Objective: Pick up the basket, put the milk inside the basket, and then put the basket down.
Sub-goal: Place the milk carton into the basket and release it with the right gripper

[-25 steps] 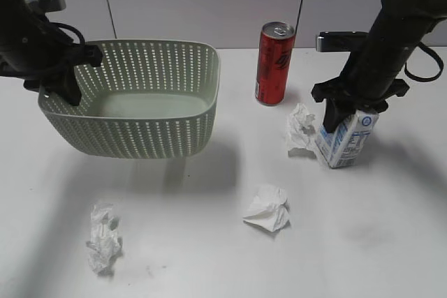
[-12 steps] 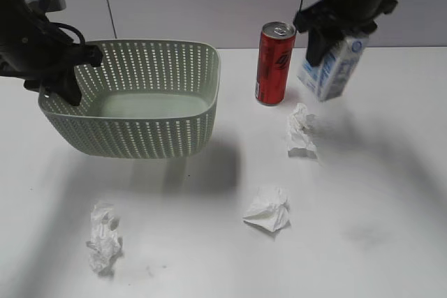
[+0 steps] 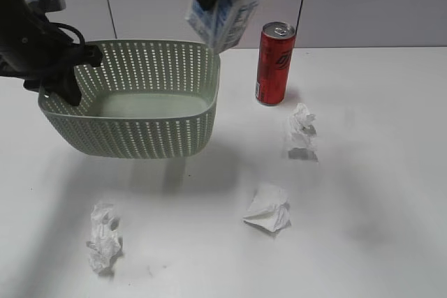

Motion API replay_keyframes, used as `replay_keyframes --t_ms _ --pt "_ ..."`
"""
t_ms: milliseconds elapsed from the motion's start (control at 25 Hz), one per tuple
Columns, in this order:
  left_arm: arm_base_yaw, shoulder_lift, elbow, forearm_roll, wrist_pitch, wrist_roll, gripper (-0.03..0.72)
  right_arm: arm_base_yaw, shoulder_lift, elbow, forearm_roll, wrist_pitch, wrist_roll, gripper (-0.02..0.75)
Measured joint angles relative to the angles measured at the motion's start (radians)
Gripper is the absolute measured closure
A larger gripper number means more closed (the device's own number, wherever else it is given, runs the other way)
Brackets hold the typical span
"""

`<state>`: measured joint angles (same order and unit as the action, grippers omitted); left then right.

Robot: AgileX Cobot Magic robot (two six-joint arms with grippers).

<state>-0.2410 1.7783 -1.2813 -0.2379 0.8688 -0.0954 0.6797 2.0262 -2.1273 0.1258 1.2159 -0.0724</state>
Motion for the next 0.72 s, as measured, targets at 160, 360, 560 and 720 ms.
replay_keyframes --t_ms 160,360,560,720 --pt "0.0 0.0 0.0 0.0 0.003 0.0 0.703 0.054 0.019 -0.003 0.003 0.001 0.0 0.425" --pt "0.0 0.0 0.0 -0.001 0.022 0.0 0.703 0.06 0.127 -0.008 -0.002 -0.024 0.0 0.425" --pt "0.0 0.0 0.0 -0.001 0.026 0.0 0.703 0.059 0.223 -0.007 -0.003 -0.097 0.001 0.425" --pt "0.0 0.0 0.0 -0.001 0.023 -0.004 0.703 0.06 0.257 -0.007 0.009 -0.131 0.001 0.412"
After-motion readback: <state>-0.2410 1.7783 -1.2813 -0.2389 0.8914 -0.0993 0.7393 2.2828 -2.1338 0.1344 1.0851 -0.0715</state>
